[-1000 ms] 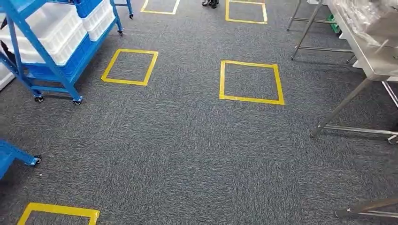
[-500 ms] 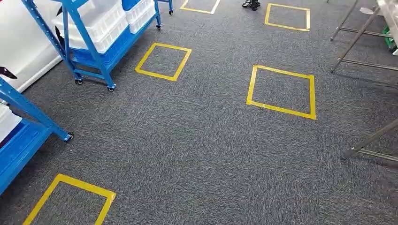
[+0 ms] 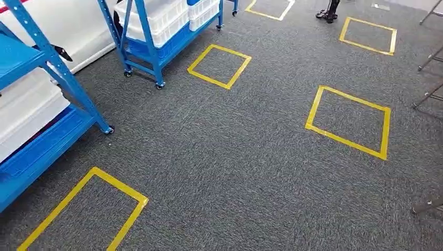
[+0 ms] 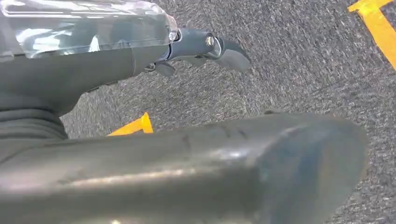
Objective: Take the parts from the cabinet and place them on the table.
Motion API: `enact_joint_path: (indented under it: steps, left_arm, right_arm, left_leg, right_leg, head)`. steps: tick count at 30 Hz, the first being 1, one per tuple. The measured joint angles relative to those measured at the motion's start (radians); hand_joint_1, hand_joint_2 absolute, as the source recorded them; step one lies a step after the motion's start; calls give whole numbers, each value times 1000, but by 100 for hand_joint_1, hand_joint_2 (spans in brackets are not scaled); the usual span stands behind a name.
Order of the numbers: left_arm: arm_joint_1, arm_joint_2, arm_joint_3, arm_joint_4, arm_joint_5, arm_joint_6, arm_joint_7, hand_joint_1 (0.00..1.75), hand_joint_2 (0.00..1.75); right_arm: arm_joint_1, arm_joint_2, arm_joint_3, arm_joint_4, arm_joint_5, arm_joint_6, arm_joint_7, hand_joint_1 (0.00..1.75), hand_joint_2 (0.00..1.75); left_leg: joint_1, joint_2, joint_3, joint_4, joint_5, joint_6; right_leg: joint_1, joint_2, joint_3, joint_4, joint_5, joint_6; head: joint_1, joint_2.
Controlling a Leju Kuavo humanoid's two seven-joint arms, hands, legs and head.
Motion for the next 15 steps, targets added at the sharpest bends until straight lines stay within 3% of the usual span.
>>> enact_joint_path:
  steps: [1, 2, 3, 4, 5, 7, 8, 9, 11, 13, 14, 15]
  left_arm:
    - [-1, -1, 0, 0, -6, -3, -1, 0, 0]
    - [-2, -2, -2, 0, -13, -13, -1, 0, 0]
    - [-1, -4, -6, 0, -22, -21, -1, 0, 0]
    - [-1, -6, -8, 0, -29, -26, -1, 0, 0]
    - [0, -6, -12, 0, -35, -31, 0, 0, 0]
    - [-1, -7, -20, 0, -50, -37, 3, 0, 0]
    - [-2, -9, -23, 0, -51, -38, 3, 0, 0]
    - [-2, -16, -28, 0, -51, -40, 3, 0, 0]
    - [-2, -15, -32, 0, -52, -40, 4, 0, 0]
    - [3, -16, -37, 0, -52, -42, 5, 0, 0]
    - [2, -15, -37, 0, -53, -42, 4, 0, 0]
    - [1, -15, -38, 0, -60, -45, 4, 0, 0]
  right_arm:
    - [4, -2, 0, 0, -5, 1, -1, 0, 0]
    - [7, -4, -2, 0, -13, 1, -2, 0, 0]
    - [12, -10, -4, 0, -19, 1, -4, 0, 0]
    - [15, -13, -6, 0, -25, 1, -4, 0, 0]
    - [18, -17, -10, 0, -32, 1, -5, 0, 0]
    - [22, -22, -22, 0, -42, 0, -5, 0, 0]
    - [23, -26, -25, 0, -45, 0, -6, 0, 0]
    - [27, -35, -29, 0, -47, 0, -6, 0, 0]
    - [25, -34, -30, 1, -48, 0, -10, 0, 0]
    - [20, -35, -35, 1, -48, -1, -8, 0, 0]
    - [21, -34, -36, 1, -48, -1, -8, 0, 0]
    - [24, -34, -37, 1, -52, -2, -8, 0, 0]
  left_leg:
    - [0, -10, -3, 0, 2, 4]
    - [-3, -21, -5, 0, 2, 8]
    - [-7, -37, -7, 1, 3, 11]
    - [-10, -52, -7, 1, 4, 12]
    - [-12, -69, -4, 1, 4, 12]
    - [-16, -100, 0, 1, 4, 12]
    - [-16, -113, 1, 1, 4, 12]
    - [-14, -119, -4, 1, 5, 9]
    - [-6, -141, -12, 2, 9, 0]
    - [-3, -171, -13, -9, 17, -16]
    - [-9, -161, -13, -4, 13, -17]
    - [-16, -82, -24, 24, -12, -23]
  right_leg:
    - [1, 22, -34, 70, -40, -1]
    - [1, 33, -75, 154, -78, -1]
    - [1, 36, -116, 234, -103, -3]
    - [2, 37, -137, 270, -103, -6]
    - [6, 39, -134, 254, -74, -12]
    - [16, 58, -72, 98, 30, -34]
    - [21, 94, -32, 3, 77, -46]
    - [18, 158, -19, -32, 65, -59]
    - [26, 136, -18, -42, 73, -55]
    - [28, 111, -11, -53, 76, -62]
    - [10, 93, -1, -77, 86, -63]
    - [14, 75, 7, -88, 90, -64]
  head:
    - [0, 0]
    - [0, 0]
    - [0, 0]
    - [0, 0]
    - [0, 0]
    - [0, 0]
    - [0, 0]
    - [-2, 0]
    - [-1, 0]
    - [-1, 0]
    - [-1, 0]
    - [-1, 0]
